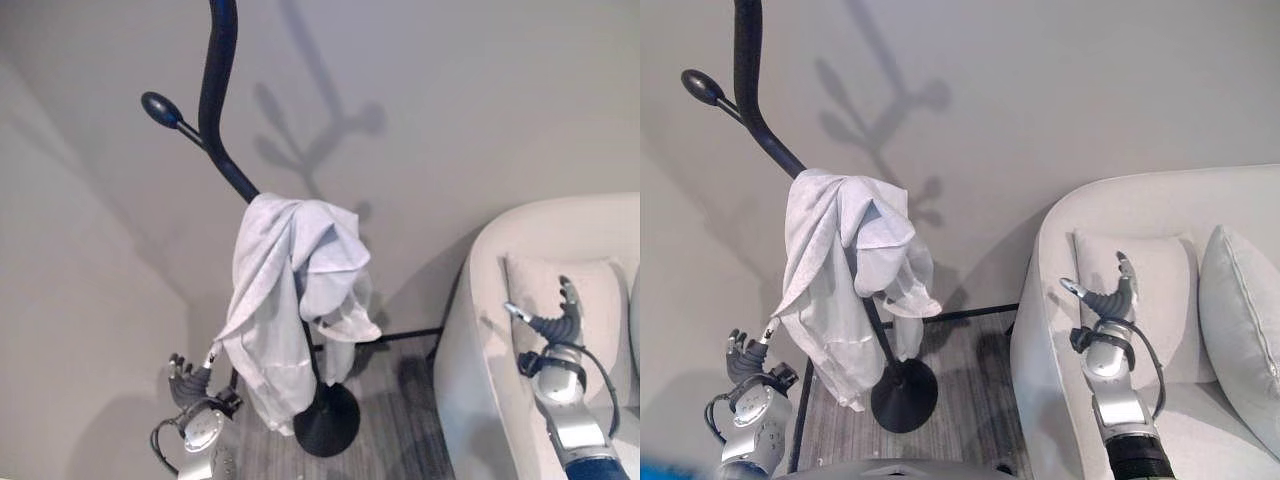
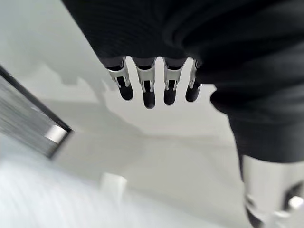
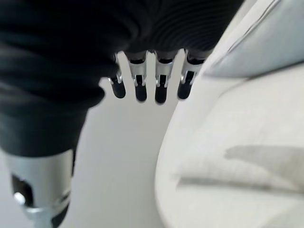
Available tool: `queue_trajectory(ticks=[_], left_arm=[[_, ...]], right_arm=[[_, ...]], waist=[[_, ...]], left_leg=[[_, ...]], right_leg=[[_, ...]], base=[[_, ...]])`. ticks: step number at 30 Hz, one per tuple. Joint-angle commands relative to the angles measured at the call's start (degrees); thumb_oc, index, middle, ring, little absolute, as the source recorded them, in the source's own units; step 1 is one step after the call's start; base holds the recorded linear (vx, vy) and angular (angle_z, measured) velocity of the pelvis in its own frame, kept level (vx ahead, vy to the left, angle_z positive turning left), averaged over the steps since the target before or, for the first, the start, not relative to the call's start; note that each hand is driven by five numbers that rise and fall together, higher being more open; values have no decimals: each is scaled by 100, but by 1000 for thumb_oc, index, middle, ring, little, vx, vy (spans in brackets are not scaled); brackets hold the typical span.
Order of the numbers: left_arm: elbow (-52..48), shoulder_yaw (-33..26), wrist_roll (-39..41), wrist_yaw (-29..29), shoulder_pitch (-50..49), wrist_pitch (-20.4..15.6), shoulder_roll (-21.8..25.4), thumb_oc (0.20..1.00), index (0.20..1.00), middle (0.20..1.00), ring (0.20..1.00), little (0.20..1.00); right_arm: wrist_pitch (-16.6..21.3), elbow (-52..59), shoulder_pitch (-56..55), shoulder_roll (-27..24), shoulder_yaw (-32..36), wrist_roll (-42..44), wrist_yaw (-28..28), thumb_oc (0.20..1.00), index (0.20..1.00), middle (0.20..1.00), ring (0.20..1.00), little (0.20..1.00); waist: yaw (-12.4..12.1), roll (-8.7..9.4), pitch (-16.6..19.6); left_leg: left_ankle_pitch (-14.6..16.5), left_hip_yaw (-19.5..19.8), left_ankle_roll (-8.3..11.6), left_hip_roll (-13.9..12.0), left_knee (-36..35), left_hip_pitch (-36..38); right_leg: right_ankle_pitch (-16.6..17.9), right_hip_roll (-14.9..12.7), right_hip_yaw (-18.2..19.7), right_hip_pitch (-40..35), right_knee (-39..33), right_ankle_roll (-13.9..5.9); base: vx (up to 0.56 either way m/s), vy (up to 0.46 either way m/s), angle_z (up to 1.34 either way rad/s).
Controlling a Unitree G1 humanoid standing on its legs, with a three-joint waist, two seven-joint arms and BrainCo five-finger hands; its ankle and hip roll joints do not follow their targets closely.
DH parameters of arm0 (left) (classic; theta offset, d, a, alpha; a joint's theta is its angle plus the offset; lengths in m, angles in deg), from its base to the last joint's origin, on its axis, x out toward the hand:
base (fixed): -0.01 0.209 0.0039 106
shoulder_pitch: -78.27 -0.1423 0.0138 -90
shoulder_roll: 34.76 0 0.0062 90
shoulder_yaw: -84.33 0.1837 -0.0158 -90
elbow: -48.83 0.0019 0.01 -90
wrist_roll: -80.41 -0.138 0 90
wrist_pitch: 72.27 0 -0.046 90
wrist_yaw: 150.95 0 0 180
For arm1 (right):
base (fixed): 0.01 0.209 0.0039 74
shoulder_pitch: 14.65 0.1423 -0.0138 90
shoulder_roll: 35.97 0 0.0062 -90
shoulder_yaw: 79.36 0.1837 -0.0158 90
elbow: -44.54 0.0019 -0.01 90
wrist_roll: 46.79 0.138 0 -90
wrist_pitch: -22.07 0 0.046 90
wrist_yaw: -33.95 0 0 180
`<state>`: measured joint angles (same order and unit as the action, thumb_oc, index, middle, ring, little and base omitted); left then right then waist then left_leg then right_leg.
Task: Hang the clothes on the sofa on the clothes rack.
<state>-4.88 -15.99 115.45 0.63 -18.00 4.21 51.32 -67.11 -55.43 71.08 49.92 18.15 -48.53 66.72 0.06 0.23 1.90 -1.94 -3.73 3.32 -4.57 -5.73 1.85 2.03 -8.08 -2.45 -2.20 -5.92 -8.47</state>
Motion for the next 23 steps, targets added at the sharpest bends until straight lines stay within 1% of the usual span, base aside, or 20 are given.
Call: queue_trajectory(ticks=[1,2,3,4,7,8,9,10,11,12,13,14,15,17,18,21,23], left_arm=[[366,-381,586,224,446,-264,384,1000,1000,1000,1000,1000],[672,-519,736,225,474,-277,333,1000,1000,1000,1000,1000],[691,-519,744,237,487,-284,339,1000,1000,1000,1000,1000],[1121,-685,941,233,530,-295,299,1000,1000,1000,1000,1000],[1728,-848,1056,268,603,-242,289,1000,1000,1000,1000,1000],[1752,-847,1060,278,624,-247,299,1000,1000,1000,1000,1000],[2314,-832,883,325,667,-112,369,1000,1000,1000,1000,1000],[2590,-832,904,369,718,-86,380,1000,1000,1000,1000,1000],[2816,-833,943,458,751,-20,366,1000,1000,1000,1000,1000],[3115,-840,1031,596,793,61,359,1000,1000,1000,1000,1000],[3331,-848,1116,723,816,175,303,1000,1000,1000,1000,1000],[3367,-841,1135,756,836,177,325,1000,1000,1000,1000,1000],[3764,-888,1298,964,869,399,251,1000,1000,1000,1000,1000],[3944,-883,1435,1094,828,506,119,1000,1000,1000,1000,1000],[3954,-875,1444,1107,828,510,124,1000,1000,1000,1000,1000],[4151,-887,1749,1249,757,660,-160,1000,1000,1000,1000,1000],[4230,-719,1839,1350,735,781,-377,1000,1000,1000,1000,1000]], right_arm=[[357,-177,195,77,408,374,352,1000,1000,1000,1000,1000],[388,-704,178,134,630,481,578,1000,1000,1000,1000,1000],[410,-736,197,124,627,492,584,1000,1000,1000,1000,1000],[554,-1482,265,221,911,945,860,1000,1000,1000,1000,1000],[805,-2907,487,362,1311,1895,1164,1000,1000,1000,1000,1000],[848,-2975,519,337,1305,1934,1146,1000,1000,1000,1000,1000],[1043,-4070,672,401,1469,2828,1018,1000,1000,1000,1000,1000],[1206,-4736,822,383,1521,3515,772,1000,1000,1000,1000,1000],[1247,-5318,899,382,1601,4120,487,1000,1000,1000,1000,1000],[1181,-6081,987,350,1675,4779,88,1000,1000,1000,1000,1000],[1123,-6580,1067,419,1765,5330,-125,1000,1000,1000,1000,1000],[1134,-6683,1097,373,1750,5416,-219,1000,1000,1000,1000,1000],[846,-7474,1154,466,1921,6197,-593,1000,1000,1000,1000,1000],[637,-7943,1131,558,2027,6595,-671,1000,1000,1000,1000,1000],[630,-7974,1135,540,2020,6623,-696,1000,1000,1000,1000,1000],[302,-8377,1064,733,2119,6995,-774,1000,1000,1000,1000,1000],[212,-8499,1172,839,2116,7195,-692,1000,1000,1000,1000,1000]], waist=[[-25,432,-226],[11,425,-214],[8,425,-220],[14,415,-202],[13,407,-167],[10,410,-175],[4,415,-140],[-7,422,-132],[-10,425,-127],[-24,429,-140],[-31,417,-117],[-36,421,-122],[-47,404,-118],[-43,386,-111],[-46,384,-109],[-27,344,-88],[-17,304,-75]], left_leg=[[698,-27,-135,201,73,245],[711,-37,-135,205,73,257],[713,-39,-135,205,73,258],[733,-39,-133,205,73,266],[757,-32,-133,203,73,287],[759,-32,-132,203,73,288],[768,-36,-122,200,73,305],[776,-36,-111,200,73,316],[782,-36,-104,198,73,322],[758,-45,-94,193,73,338],[795,-35,-87,190,73,354],[799,-33,-85,189,73,355],[809,-36,-76,185,73,372],[815,-41,-69,182,73,388],[817,-39,-68,181,73,389],[821,-45,-58,171,73,409],[811,-48,-47,163,73,402]], right_leg=[[-102,-92,-65,-251,92,5],[-105,-88,-41,-248,92,4],[-106,-88,-39,-248,92,4],[-119,-84,-30,-250,92,4],[-132,-74,-18,-266,92,9],[-135,-74,-18,-267,92,9],[-145,-69,-21,-285,92,16],[-157,-66,-24,-298,92,20],[-163,-64,-29,-305,92,27],[-144,-65,-45,-318,92,39],[-176,-65,-42,-330,92,35],[-180,-63,-44,-331,92,36],[-194,-58,-61,-351,92,34],[-205,-59,-76,-362,92,34],[-207,-58,-79,-365,92,34],[-209,-61,-97,-378,92,41],[-197,-66,-110,-371,92,43]], base=[[12,6,-6],[11,5,-5],[14,10,-5],[13,8,-7],[6,4,-2],[0,0,0],[0,0,0],[0,0,0],[0,0,0],[0,0,0],[0,0,0],[34,2,4],[0,0,0],[0,0,0],[0,0,0],[0,0,0],[0,0,0]])
